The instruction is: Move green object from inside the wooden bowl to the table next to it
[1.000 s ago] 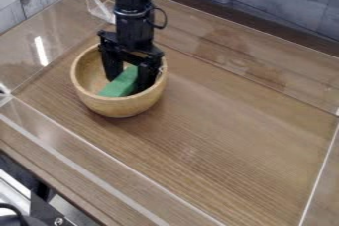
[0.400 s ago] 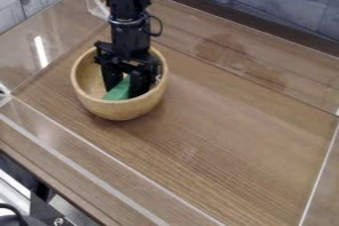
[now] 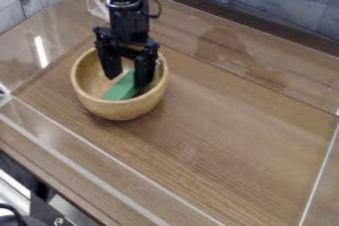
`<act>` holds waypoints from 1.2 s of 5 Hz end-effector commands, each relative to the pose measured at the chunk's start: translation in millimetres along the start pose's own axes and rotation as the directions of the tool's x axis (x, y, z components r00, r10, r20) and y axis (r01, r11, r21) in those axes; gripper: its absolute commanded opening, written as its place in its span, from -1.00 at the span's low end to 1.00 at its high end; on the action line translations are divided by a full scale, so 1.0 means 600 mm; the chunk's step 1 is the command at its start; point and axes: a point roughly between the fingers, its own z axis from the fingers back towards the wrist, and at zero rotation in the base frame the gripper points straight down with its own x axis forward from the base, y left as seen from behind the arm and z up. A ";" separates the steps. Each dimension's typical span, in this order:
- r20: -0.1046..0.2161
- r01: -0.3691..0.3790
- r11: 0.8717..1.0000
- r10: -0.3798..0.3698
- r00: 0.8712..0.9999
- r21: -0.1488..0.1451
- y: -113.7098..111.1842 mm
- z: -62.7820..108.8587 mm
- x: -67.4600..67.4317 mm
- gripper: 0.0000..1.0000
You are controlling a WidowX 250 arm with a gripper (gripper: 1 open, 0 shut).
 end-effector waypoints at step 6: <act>0.066 -0.174 0.984 0.172 0.983 0.035 0.026 0.013 0.049 1.00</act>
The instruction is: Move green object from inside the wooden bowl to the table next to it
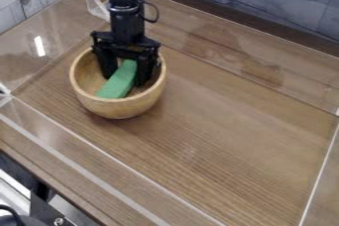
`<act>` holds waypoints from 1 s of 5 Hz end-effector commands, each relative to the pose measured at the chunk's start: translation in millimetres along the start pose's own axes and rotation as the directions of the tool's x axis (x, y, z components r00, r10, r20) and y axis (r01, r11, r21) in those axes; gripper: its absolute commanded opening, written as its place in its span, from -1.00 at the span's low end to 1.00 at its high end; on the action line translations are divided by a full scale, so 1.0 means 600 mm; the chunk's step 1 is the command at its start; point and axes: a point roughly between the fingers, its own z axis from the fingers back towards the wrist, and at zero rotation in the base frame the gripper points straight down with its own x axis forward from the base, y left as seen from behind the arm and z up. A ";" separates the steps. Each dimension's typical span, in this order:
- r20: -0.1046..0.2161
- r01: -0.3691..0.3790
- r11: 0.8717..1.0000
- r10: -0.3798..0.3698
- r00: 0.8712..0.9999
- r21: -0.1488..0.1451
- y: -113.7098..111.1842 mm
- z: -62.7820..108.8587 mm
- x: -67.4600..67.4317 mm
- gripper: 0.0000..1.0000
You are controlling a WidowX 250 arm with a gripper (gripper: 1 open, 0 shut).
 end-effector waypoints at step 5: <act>0.050 -0.123 0.992 0.123 0.991 -0.011 0.013 -0.012 0.059 -1.00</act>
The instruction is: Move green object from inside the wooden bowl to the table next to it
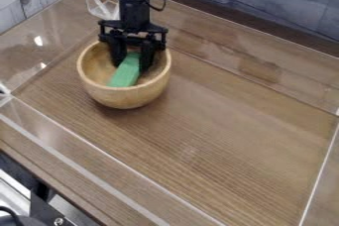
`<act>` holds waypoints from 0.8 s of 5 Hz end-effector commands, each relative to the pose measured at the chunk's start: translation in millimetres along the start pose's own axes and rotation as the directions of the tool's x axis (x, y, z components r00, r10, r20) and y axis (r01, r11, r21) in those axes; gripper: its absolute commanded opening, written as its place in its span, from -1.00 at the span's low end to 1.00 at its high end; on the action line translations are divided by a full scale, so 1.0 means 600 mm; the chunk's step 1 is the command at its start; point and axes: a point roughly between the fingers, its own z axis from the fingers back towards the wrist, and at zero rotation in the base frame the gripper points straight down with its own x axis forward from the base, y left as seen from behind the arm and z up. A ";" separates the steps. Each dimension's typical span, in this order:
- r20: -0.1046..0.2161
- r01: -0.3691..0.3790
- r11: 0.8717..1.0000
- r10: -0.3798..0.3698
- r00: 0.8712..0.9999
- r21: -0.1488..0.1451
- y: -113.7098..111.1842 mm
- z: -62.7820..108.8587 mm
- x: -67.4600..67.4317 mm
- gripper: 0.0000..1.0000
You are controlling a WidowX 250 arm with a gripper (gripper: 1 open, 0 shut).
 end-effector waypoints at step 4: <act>0.008 0.201 0.980 -0.201 0.980 0.006 0.049 0.020 0.002 -1.00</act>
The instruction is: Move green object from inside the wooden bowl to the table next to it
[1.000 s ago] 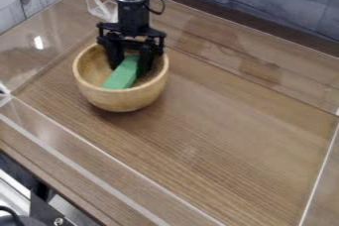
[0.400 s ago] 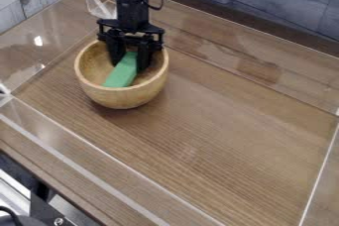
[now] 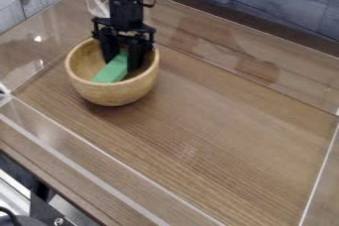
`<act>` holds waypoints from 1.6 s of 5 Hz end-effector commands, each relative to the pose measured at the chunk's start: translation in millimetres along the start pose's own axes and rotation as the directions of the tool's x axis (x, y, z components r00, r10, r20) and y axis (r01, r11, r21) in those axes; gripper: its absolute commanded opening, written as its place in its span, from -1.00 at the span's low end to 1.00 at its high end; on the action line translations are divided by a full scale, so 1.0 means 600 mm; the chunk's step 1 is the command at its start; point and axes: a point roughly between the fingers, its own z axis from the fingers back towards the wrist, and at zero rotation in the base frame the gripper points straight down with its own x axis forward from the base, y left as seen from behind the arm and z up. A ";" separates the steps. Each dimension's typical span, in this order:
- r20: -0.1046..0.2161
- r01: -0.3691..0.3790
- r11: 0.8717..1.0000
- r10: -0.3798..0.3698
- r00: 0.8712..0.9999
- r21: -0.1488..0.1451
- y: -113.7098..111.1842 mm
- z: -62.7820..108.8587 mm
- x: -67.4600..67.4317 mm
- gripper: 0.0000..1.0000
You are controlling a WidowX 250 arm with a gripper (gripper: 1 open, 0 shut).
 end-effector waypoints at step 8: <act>0.071 0.050 0.997 -0.046 0.996 -0.050 -0.036 0.163 0.001 -1.00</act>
